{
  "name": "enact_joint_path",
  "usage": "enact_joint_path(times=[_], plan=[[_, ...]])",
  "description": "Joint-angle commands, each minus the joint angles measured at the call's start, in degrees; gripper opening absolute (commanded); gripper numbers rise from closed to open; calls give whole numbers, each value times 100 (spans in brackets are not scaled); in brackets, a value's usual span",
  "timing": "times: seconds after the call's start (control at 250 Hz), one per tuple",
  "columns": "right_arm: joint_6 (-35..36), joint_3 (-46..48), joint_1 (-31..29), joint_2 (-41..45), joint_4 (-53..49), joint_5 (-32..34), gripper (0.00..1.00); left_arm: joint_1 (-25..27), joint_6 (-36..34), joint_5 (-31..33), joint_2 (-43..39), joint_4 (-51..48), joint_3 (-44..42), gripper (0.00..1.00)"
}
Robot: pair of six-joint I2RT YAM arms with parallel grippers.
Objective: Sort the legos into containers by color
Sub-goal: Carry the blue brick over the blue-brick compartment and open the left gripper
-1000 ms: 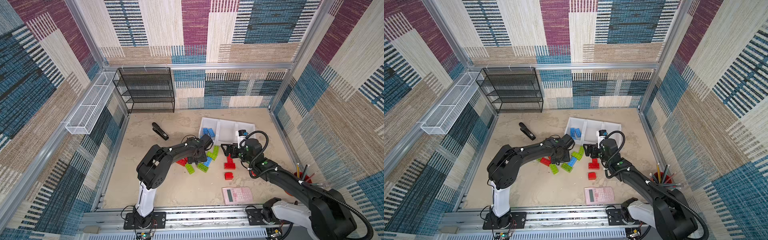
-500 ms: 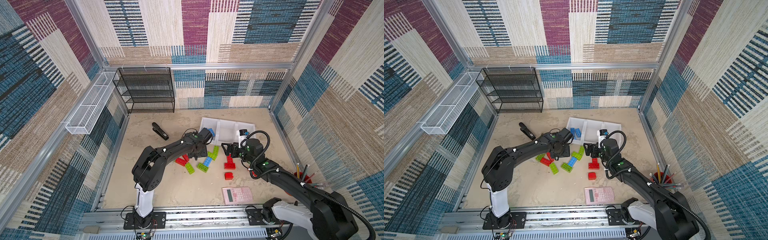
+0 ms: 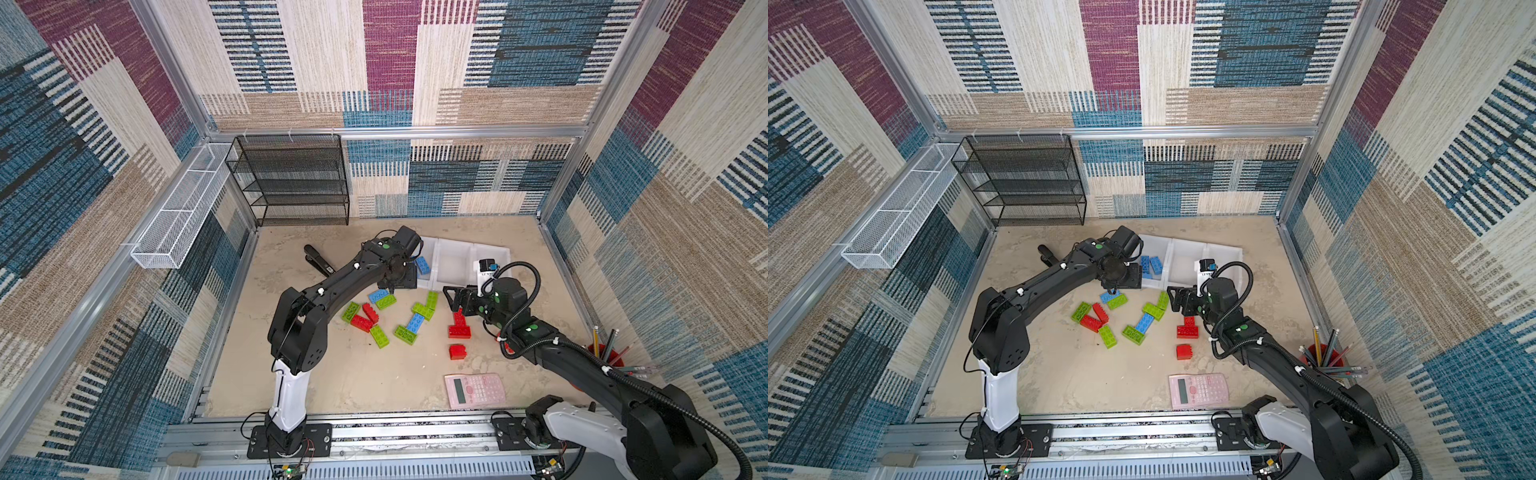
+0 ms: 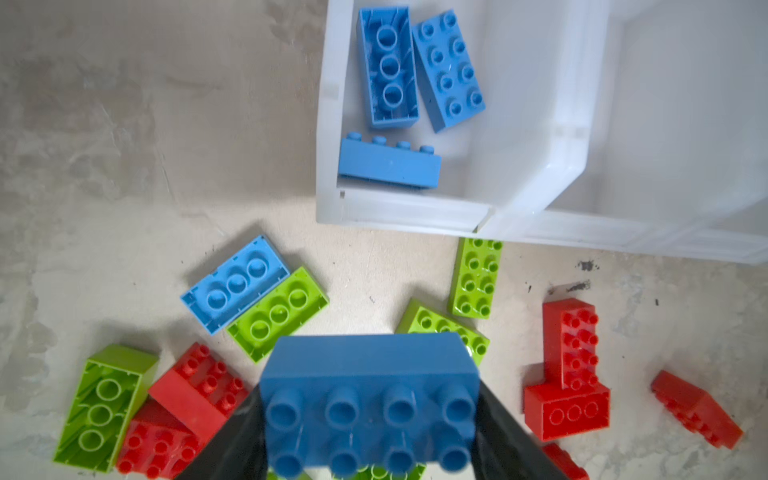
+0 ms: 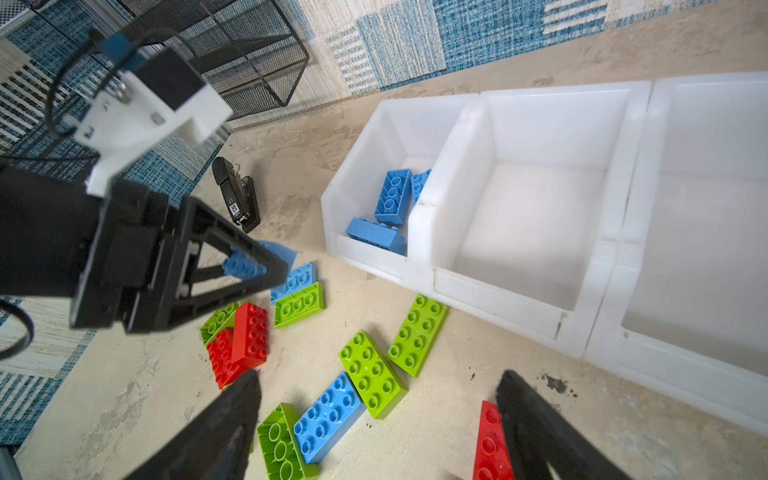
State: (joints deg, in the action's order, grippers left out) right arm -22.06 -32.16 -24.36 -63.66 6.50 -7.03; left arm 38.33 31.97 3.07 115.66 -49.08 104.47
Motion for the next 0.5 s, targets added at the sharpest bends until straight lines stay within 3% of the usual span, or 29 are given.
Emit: enact_joint_path(times=[0.0, 0.496], plan=[[-59, 8, 1, -37, 192, 3, 90, -35, -467, -294, 252, -183, 515, 61], [-54, 48, 1, -219, 325, -4, 90, -332, -1061, -904, 2152, -808, 3523, 62]])
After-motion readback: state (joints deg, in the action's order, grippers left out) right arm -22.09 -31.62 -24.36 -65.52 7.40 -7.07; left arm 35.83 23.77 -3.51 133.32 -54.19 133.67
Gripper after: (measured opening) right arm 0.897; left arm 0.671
